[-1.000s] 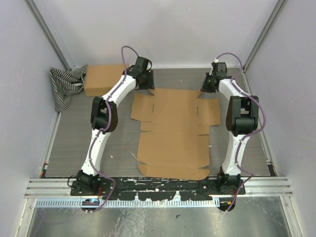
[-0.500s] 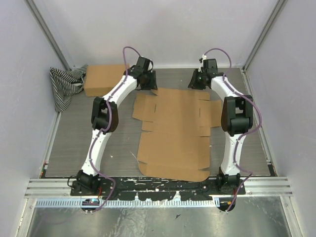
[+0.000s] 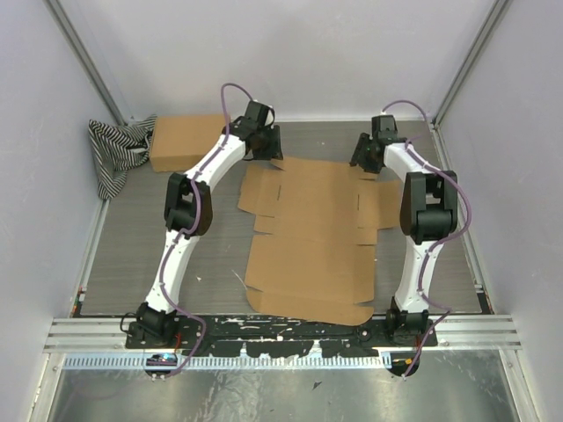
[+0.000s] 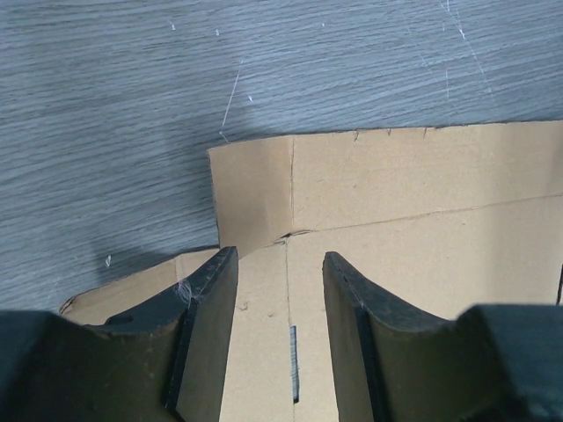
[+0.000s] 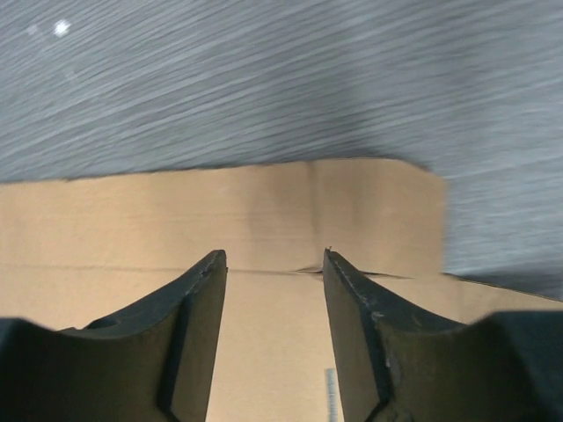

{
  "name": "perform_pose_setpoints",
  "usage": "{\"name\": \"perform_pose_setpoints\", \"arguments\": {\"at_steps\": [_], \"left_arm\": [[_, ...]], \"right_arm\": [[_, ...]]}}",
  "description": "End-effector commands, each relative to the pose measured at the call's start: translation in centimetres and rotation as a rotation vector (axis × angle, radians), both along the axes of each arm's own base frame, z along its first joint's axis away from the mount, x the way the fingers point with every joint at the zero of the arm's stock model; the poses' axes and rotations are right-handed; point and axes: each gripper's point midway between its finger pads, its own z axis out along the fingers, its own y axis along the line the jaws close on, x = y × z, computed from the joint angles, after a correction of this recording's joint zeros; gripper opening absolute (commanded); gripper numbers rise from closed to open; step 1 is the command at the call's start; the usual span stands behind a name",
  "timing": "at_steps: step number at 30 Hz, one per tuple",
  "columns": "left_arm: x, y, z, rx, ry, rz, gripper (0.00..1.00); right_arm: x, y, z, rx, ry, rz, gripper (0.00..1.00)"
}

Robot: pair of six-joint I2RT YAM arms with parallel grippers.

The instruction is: Fold the paper box

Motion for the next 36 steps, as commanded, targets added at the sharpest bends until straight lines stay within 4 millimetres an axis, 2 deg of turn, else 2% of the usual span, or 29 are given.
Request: {"name": "perform_pose_setpoints", "arguments": {"at_steps": [1,2,4,6,9,12,18,26,30,36], "left_arm": [[0.5,-1.0,0.8,-0.043,-0.018,-0.010,0.50],[0.5,-1.1,0.8,-0.044,-0.018,-0.010,0.50],[0.6,-1.0,0.9,-0.037,-0.026,-0.007,0.51],[0.9,-0.4,0.7,-0.011,-0.033,0.012,0.52],[1.3,0.4,-0.2,0.029,-0.030,0.036,0.58],[1.6,0.8,-0.8,0.034,-0.023,0.046,0.62],[2.1,1.1,-2.2,0.034,-0.011,0.052,0.63],[2.4,-0.1,-2.7,-0.030,-0.010,0.031,0.62],[2.6,-0.5,-2.4,-0.051,-0.019,0.019,0.61],[2.2,-1.2,-2.1,-0.089,-0.009,-0.004,0.58]], "right_arm": [[0.3,-4.1,3.7,-0.035,-0.060,-0.152,0.55],[0.0,-4.4,3.5,-0.037,-0.056,-0.164,0.56],[-0.4,-4.9,3.1,-0.035,-0.050,-0.183,0.66],[-0.4,-5.1,2.7,-0.027,-0.042,-0.186,0.68],[0.0,-5.2,2.0,-0.010,-0.021,-0.187,0.72],[0.3,-5.3,1.2,0.002,-0.006,-0.187,0.72],[1.0,-5.1,0.0,0.015,0.011,-0.179,0.70],[1.8,-5.3,-0.9,-0.002,0.009,-0.161,0.69],[2.0,-4.8,-0.9,0.013,-0.002,-0.132,0.66],[2.3,-3.7,0.8,0.063,-0.048,-0.088,0.61]]}}
